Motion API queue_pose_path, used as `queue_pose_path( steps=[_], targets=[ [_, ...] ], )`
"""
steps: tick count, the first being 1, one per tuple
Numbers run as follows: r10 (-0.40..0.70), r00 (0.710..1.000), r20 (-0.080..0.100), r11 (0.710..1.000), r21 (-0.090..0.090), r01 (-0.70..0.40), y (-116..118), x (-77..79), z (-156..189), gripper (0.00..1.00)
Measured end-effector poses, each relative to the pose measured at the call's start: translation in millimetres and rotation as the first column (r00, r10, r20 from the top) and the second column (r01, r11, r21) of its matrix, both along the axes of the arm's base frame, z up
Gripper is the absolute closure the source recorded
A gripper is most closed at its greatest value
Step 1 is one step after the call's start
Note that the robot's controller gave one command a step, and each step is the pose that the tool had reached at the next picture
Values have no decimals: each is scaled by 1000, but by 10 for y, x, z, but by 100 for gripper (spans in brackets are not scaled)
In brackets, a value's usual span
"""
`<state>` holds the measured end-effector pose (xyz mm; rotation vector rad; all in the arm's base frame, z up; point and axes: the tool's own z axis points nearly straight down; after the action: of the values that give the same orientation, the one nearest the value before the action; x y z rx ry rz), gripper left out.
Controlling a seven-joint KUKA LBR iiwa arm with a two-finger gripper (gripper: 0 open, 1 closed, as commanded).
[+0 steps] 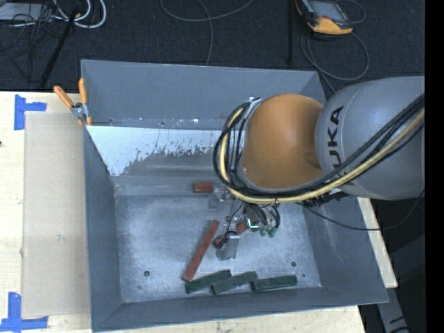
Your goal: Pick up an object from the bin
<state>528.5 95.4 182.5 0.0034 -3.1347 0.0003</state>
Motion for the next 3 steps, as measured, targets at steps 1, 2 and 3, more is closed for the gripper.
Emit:
queue_pose_path(
  steps=[1,2,3],
  targets=[
    [315,949,4,949,2,-315,574,155,-486,0],
    [305,952,17,952,-1,-305,519,-447,-1024,0],
    [359,933,6,933,-3,-359,-377,-280,-1133,0]
  ],
)
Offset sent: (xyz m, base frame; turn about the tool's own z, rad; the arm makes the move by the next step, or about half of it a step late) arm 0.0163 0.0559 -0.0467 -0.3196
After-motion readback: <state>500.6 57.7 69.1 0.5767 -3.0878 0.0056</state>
